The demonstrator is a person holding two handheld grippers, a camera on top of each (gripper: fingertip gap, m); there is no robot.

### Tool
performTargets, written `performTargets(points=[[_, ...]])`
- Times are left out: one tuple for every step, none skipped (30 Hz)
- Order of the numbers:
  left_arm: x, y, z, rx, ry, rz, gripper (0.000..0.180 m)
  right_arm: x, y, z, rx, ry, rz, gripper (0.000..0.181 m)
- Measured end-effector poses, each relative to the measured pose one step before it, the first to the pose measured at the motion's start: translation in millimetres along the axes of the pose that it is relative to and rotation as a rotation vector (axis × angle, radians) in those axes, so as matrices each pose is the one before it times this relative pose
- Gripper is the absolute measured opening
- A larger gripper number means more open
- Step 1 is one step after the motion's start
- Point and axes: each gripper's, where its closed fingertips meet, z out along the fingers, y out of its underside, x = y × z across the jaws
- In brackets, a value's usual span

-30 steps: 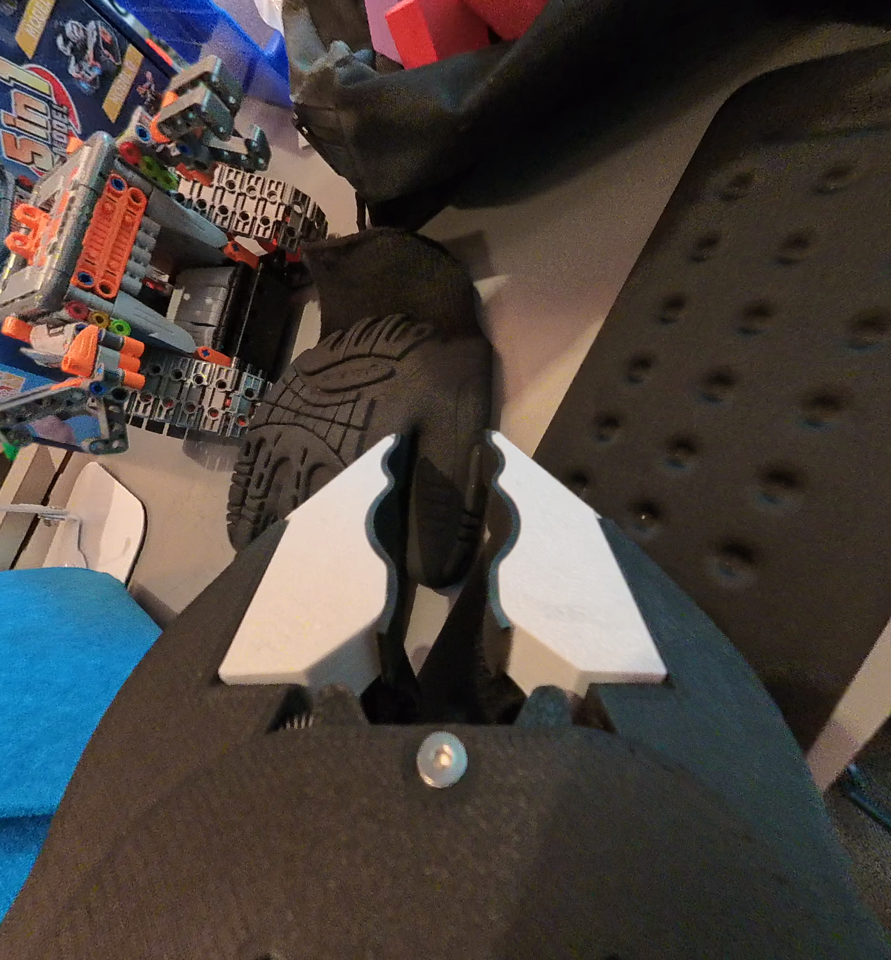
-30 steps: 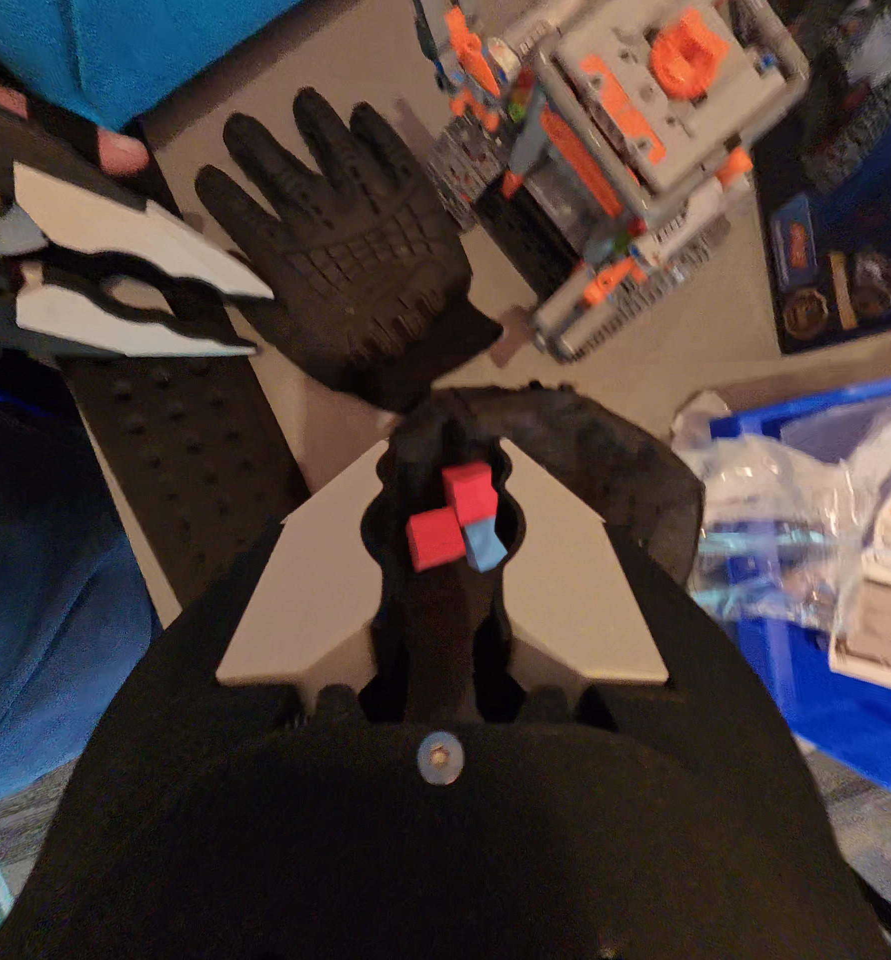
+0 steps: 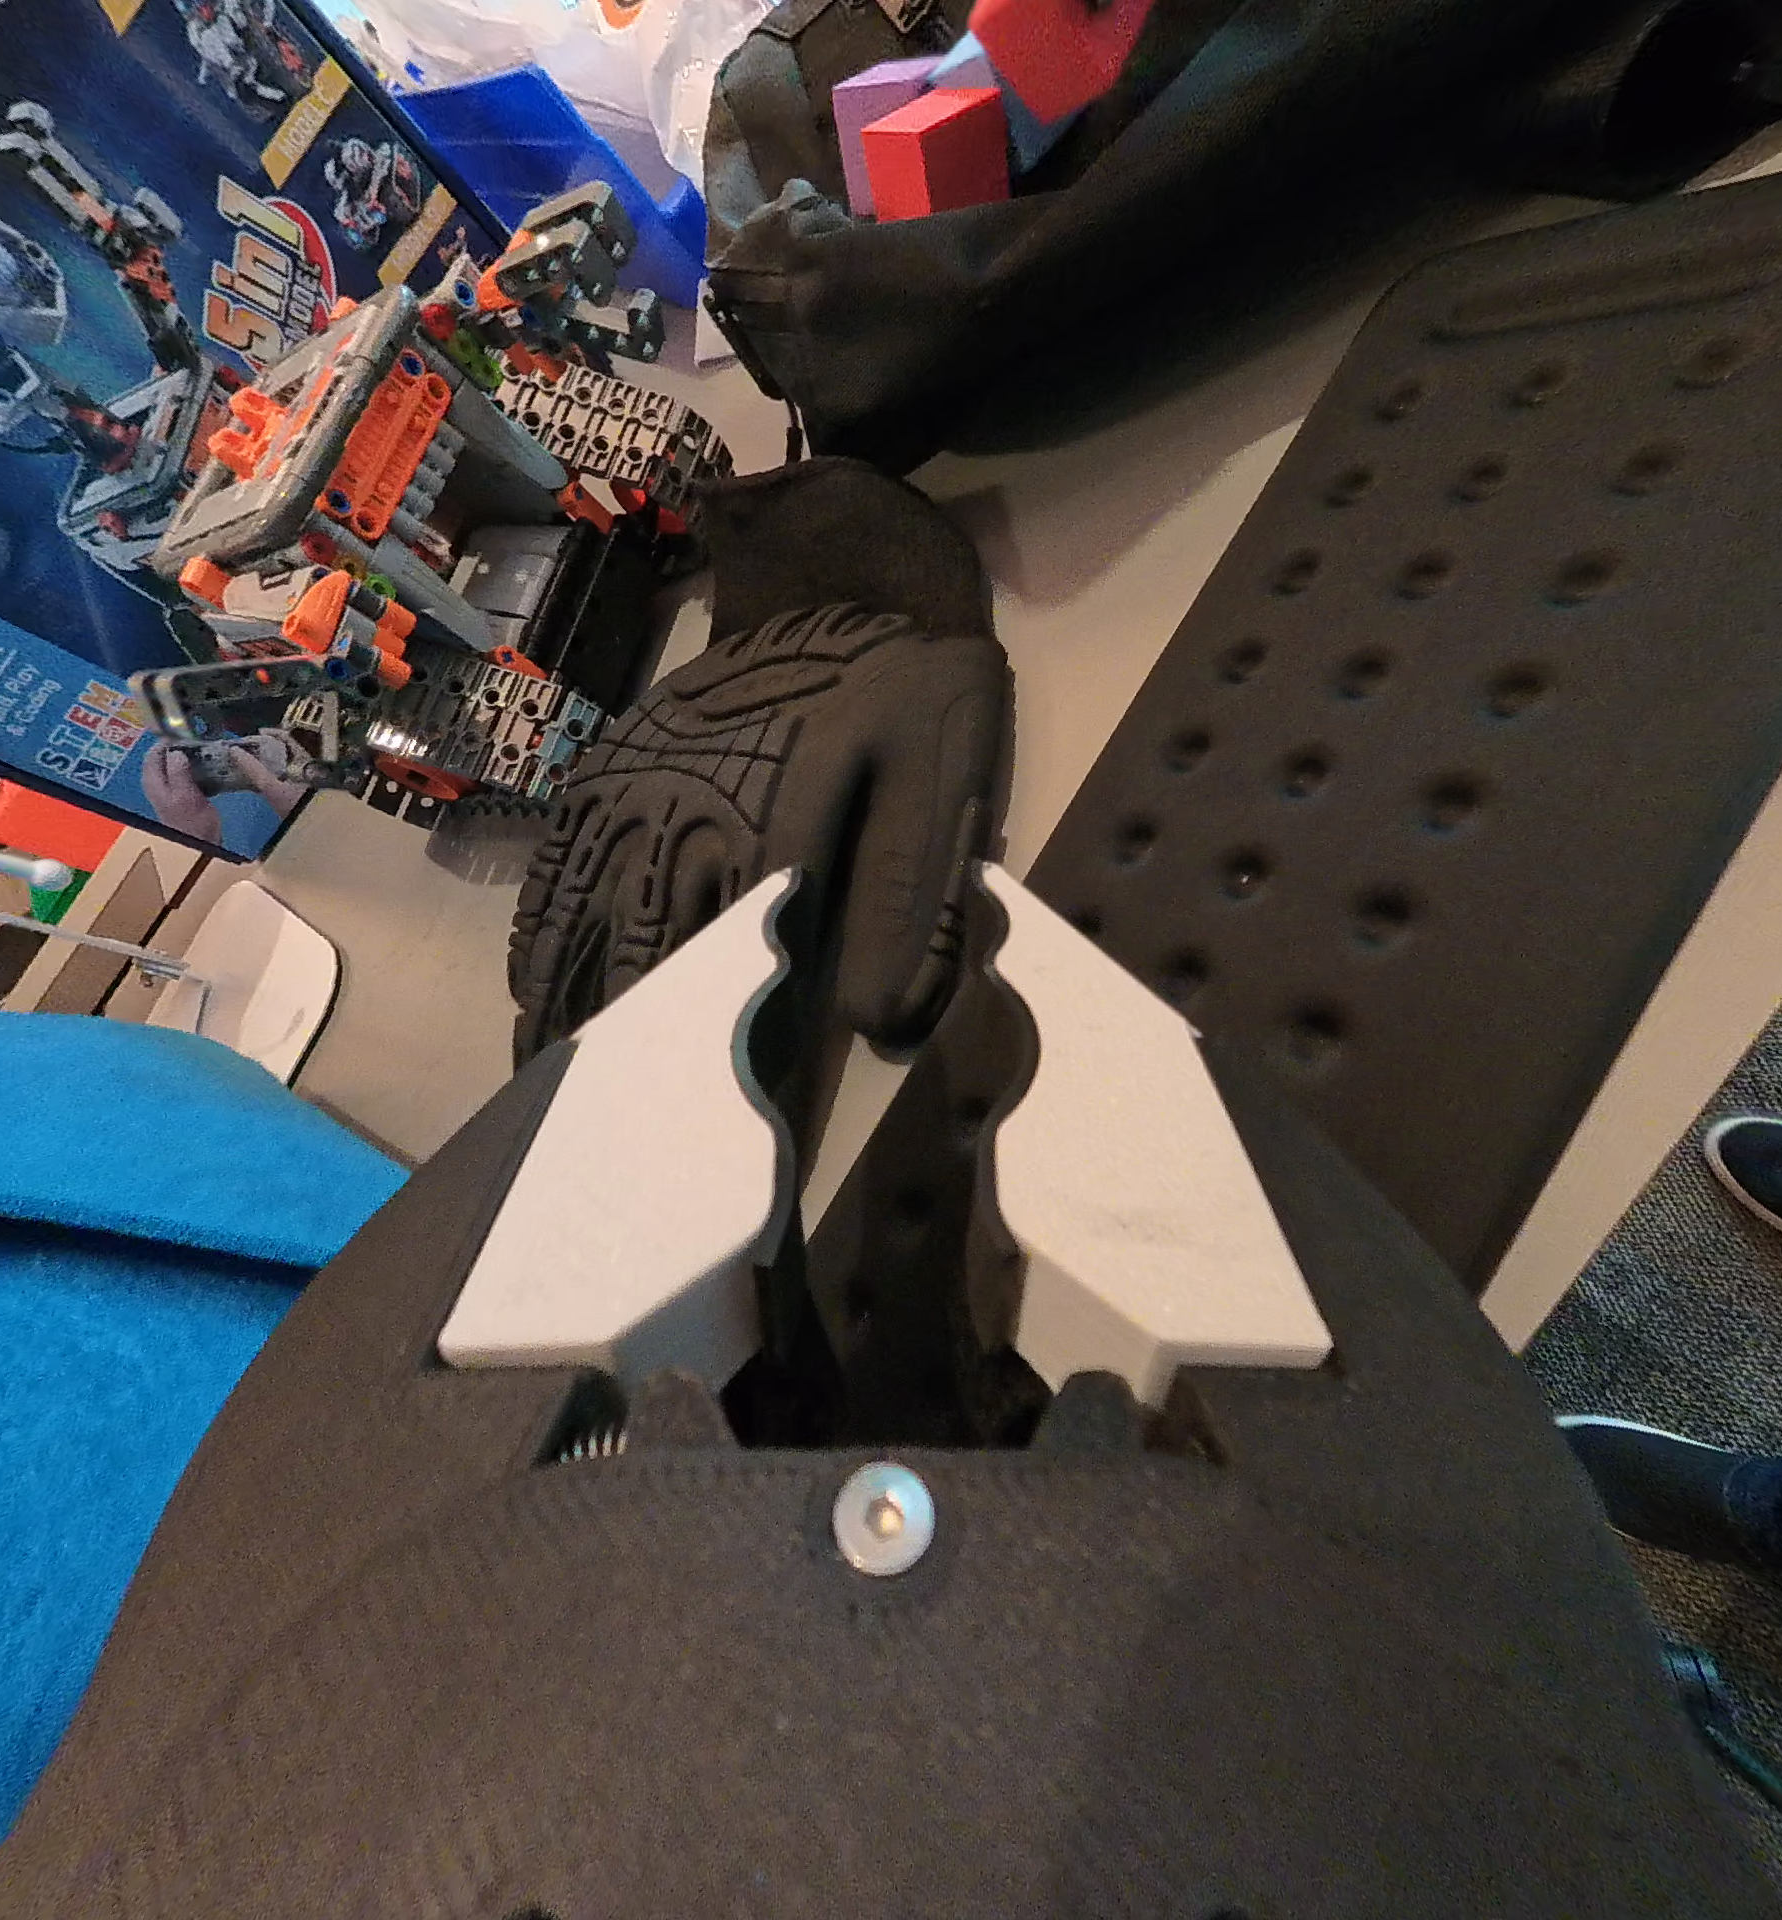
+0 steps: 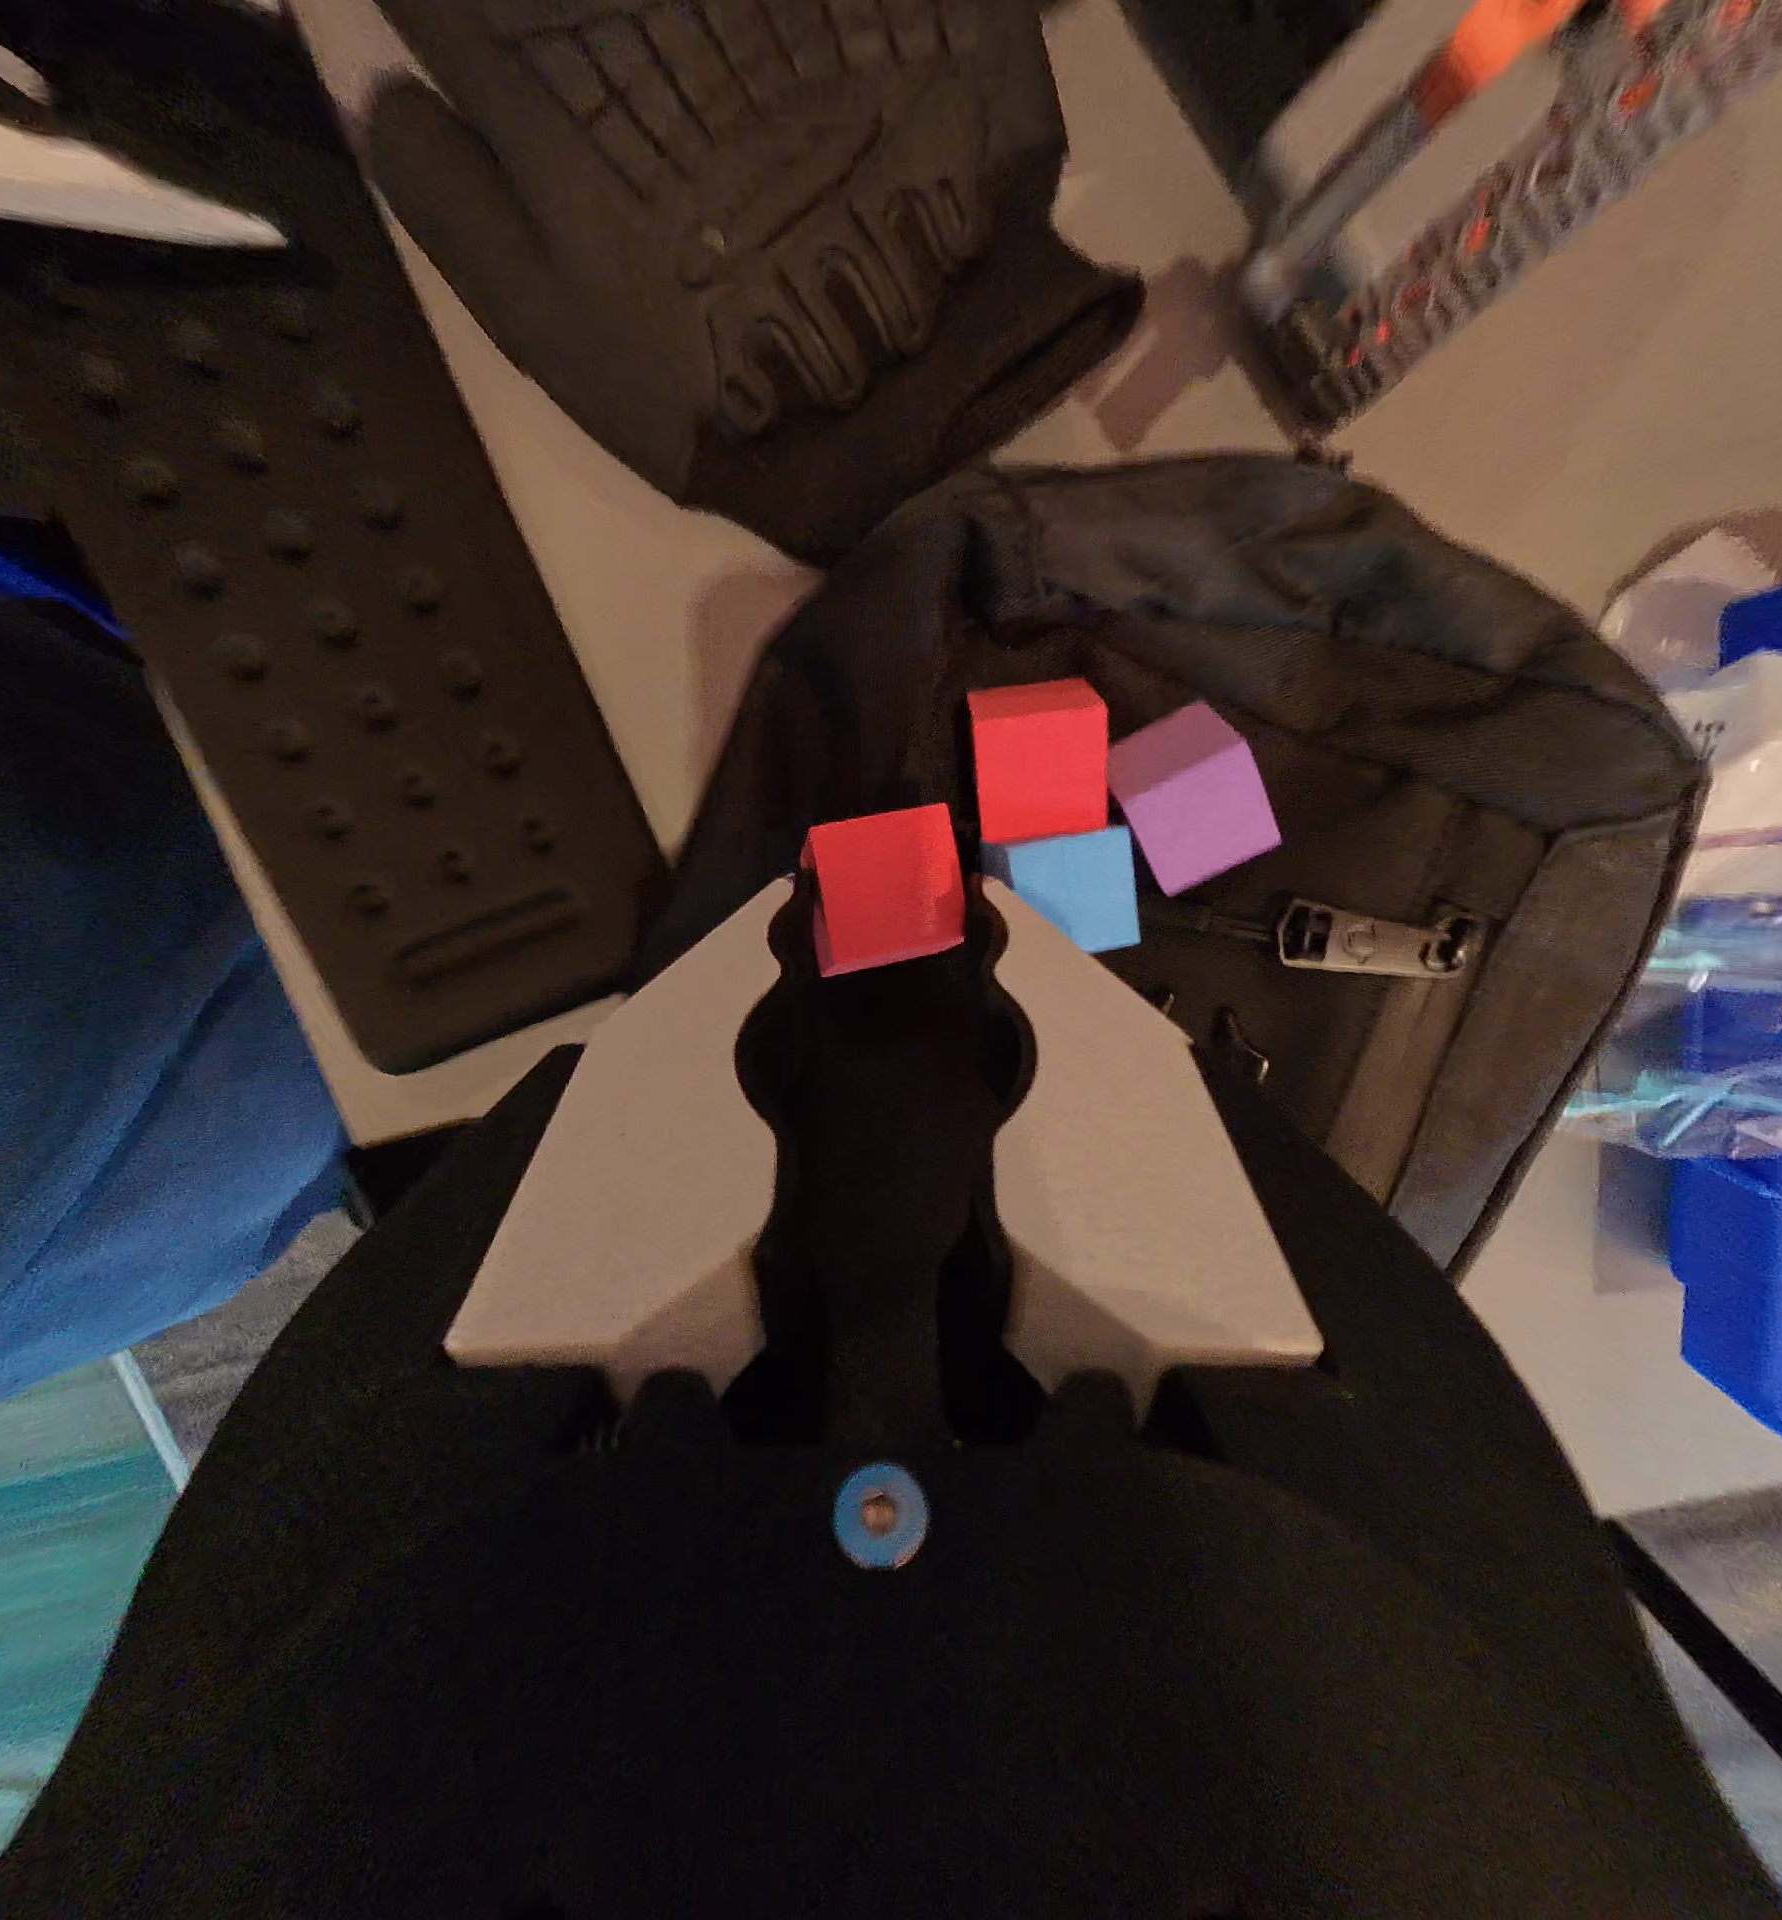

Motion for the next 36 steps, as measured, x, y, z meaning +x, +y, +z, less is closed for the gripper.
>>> performTargets(points=[[-0.55,0.97,-2.10,0.0030,-0.0010,-0.0013,0.028,-4.95,-9.07,-7.53,0.0392,-0.0118,-0.0066,0.028],[-0.44,0.98,-1.87,0.0021,-0.0004,-0.0009,0.027,-5.45,-12.91,-6.60,0.0452,-0.0064,-0.0143,0.028],[-0.07,0.65,-1.44,0.0033,0.0003,-0.0006,0.027,-5.20,-16.07,-4.35,0.0490,-0.0002,-0.0230,0.028],[0.27,0.50,-0.68,0.0018,0.0026,0.0000,0.026,-6.88,-18.02,-0.89,0.0506,-0.0118,-0.0287,0.028],[0.36,0.29,-0.01,0.0003,0.0010,0.0020,0.026,-6.39,-18.91,3.17,0.0496,-0.0103,-0.0324,0.028],[0.12,0.27,0.53,-0.0015,-0.0012,0.0030,0.026,-2.70,-18.24,6.95,0.0461,0.0063,-0.0317,0.028],[0.41,0.80,0.97,-0.0054,0.0001,0.0033,0.025,-3.02,-14.06,10.90,0.0257,-0.0075,-0.0165,0.028],[0.54,0.95,0.81,-0.0055,-0.0002,0.0028,0.025,-4.44,-9.79,13.88,0.0070,-0.0266,-0.0066,0.028],[0.33,0.32,0.41,-0.0016,-0.0022,0.0042,0.025,0.44,-7.44,15.08,0.0019,-0.0008,-0.0124,0.027],[0.13,-0.07,-0.08,0.0023,-0.0040,0.0053,0.025,4.09,-4.14,15.36,-0.0076,0.0147,-0.0082,0.027],[-0.07,-0.44,-0.46,0.0053,-0.0053,0.0044,0.026,1.62,-1.42,15.54,-0.0171,-0.0057,0.0054,0.027],[-0.28,-0.44,-0.55,0.0061,-0.0060,0.0026,0.026,1.51,-2.14,14.36,-0.0066,-0.0040,0.0047,0.028],[-0.18,-0.46,-0.42,0.0054,-0.0041,0.0020,0.026,3.02,-0.84,13.18,-0.0087,0.0058,0.0038,0.028],[-0.02,-0.15,-0.02,0.0029,-0.0034,0.0024,0.026,0.71,3.11,12.14,-0.0306,-0.0086,0.0116,0.028],[-0.09,0.08,0.15,0.0001,-0.0040,0.0032,0.026,0.69,4.41,10.71,-0.0359,-0.0061,0.0082,0.027],[0.25,0.51,0.55,-0.0030,-0.0012,0.0040,0.026,2.80,6.39,9.63,-0.0433,0.0127,-0.0006,0.027],[0.63,0.72,0.63,-0.0049,0.0027,0.0023,0.026,1.96,9.79,9.58,-0.0616,0.0101,-0.0057,0.027],[0.15,0.35,0.36,-0.0030,0.0010,-0.0007,0.026,-0.38,7.93,8.43,-0.0488,0.0015,-0.0112,0.027],[-0.25,-0.15,0.00,0.0013,-0.0014,-0.0013,0.026,0.11,1.34,4.13,-0.0064,0.0133,-0.0205,0.027],[-0.18,-0.24,-0.28,0.0030,-0.0015,-0.0004,0.026,0.63,-1.36,-0.86,0.0084,0.0147,-0.0126,0.027],[0.03,-0.29,-0.25,0.0027,-0.0002,0.0005,0.026,0.71,-1.52,-3.11,0.0099,0.0058,0.0042,0.027],[0.13,-0.08,-0.17,0.0016,0.0007,0.0005,0.026,1.28,-1.07,-2.92,0.0069,0.0017,0.0122,0.027],[0.24,0.02,0.02,0.0001,0.0012,0.0010,0.026,0.50,0.06,-1.98,-0.0013,-0.0038,0.0025,0.028],[0.54,0.01,0.23,-0.0007,0.0020,0.0024,0.026,0.20,0.14,-1.76,-0.0026,-0.0014,-0.0098,0.028],[0.51,0.12,0.26,-0.0010,0.0019,0.0034,0.026,1.99,-0.93,-2.55,0.0019,0.0098,-0.0052,0.027],[0.27,0.12,0.18,-0.0008,0.0006,0.0022,0.026,1.92,-1.66,-3.26,0.0068,0.0084,0.0002,0.027],[0.08,0.03,-0.04,0.0004,-0.0002,0.0004,0.026,-0.26,-0.53,-2.79,-0.0003,-0.0083,0.0037,0.027],[-0.07,-0.14,-0.17,0.0017,0.0000,0.0000,0.026,-0.31,0.10,-1.11,-0.0045,-0.0082,0.0049,0.027],[0.22,-0.23,-0.10,0.0019,0.0005,0.0003,0.026,-0.84,1.41,1.76,-0.0116,-0.0110,0.0041,0.027],[0.08,-0.07,0.14,-0.0003,0.0007,0.0004,0.026,-1.54,3.56,4.35,-0.0262,-0.0140,-0.0026,0.027],[0.22,0.36,0.38,-0.0028,0.0011,0.0005,0.026,-0.18,4.65,4.86,-0.0343,-0.0016,-0.0123,0.027],[0.30,0.40,0.36,-0.0032,0.0020,0.0012,0.026,0.96,3.26,3.39,-0.0266,0.0092,-0.0107,0.032],[0.16,0.22,0.05,-0.0006,0.0008,0.0008,0.026,-0.10,0.99,1.00,-0.0112,0.0015,-0.0038,0.036],[-0.08,-0.25,-0.25,0.0018,-0.0005,-0.0003,0.026,-1.18,-2.67,-1.84,0.0157,-0.0062,0.0016,0.037],[-0.11,-0.09,-0.09,0.0013,-0.0004,-0.0013,0.026,-1.95,-4.68,-3.75,0.0316,-0.0137,0.0079,0.037],[0.07,-0.02,0.01,0.0002,0.0001,-0.0007,0.026,-1.90,-4.20,-4.15,0.0296,-0.0181,0.0134,0.042]])
